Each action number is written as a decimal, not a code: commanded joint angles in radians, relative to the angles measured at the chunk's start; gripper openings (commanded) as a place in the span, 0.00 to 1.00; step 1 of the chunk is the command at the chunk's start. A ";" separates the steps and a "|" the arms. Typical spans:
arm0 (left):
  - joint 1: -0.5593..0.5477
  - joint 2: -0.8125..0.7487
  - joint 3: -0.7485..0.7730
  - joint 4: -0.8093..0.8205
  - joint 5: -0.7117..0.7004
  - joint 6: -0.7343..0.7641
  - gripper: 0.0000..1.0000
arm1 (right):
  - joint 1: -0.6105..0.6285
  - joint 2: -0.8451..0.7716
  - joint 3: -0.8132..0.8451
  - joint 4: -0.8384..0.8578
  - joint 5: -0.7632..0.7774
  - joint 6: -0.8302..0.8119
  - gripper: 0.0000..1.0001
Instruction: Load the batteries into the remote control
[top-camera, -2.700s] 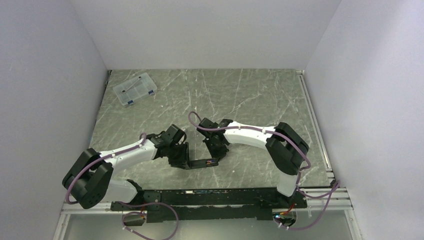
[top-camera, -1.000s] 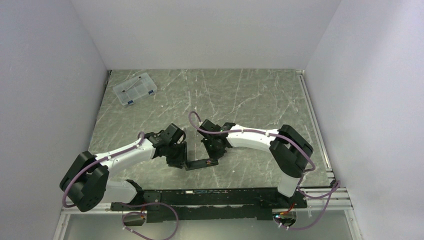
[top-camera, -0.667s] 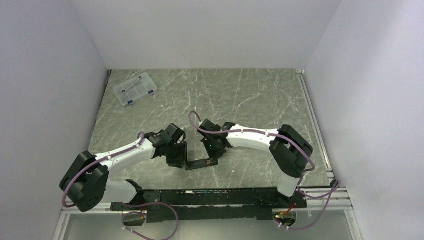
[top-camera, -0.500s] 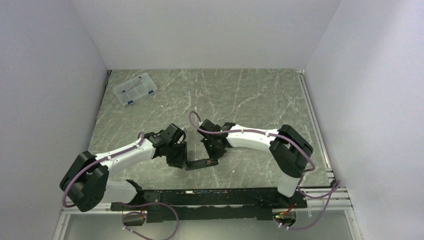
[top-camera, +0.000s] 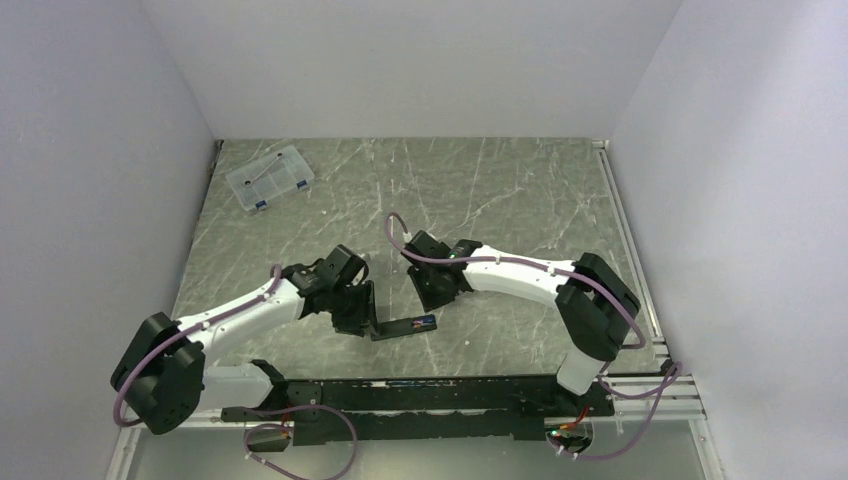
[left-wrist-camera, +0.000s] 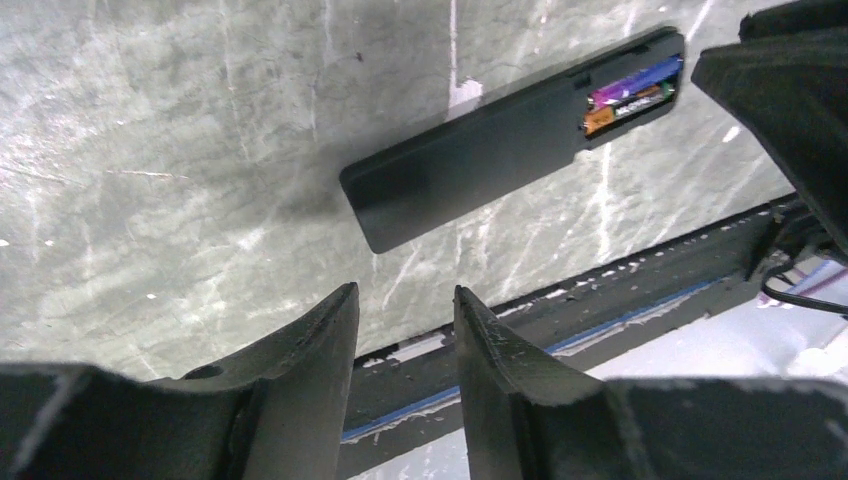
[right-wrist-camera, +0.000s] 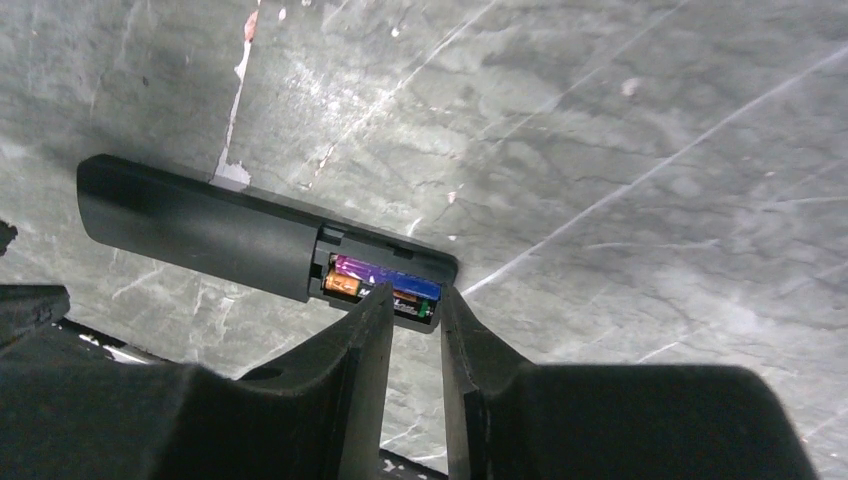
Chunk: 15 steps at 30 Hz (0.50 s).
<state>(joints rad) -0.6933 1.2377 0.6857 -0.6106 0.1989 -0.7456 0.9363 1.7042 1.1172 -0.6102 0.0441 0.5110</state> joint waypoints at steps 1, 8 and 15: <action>-0.003 -0.054 0.003 -0.002 0.051 -0.051 0.48 | -0.037 -0.057 0.018 -0.014 0.067 -0.062 0.29; -0.003 -0.108 -0.022 -0.006 0.086 -0.097 0.60 | -0.137 -0.108 0.006 -0.006 0.126 -0.138 0.50; -0.003 -0.145 -0.046 0.000 0.099 -0.130 0.77 | -0.230 -0.147 -0.011 0.050 0.104 -0.257 0.70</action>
<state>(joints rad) -0.6933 1.1259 0.6559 -0.6151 0.2684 -0.8375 0.7403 1.6032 1.1168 -0.6136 0.1352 0.3481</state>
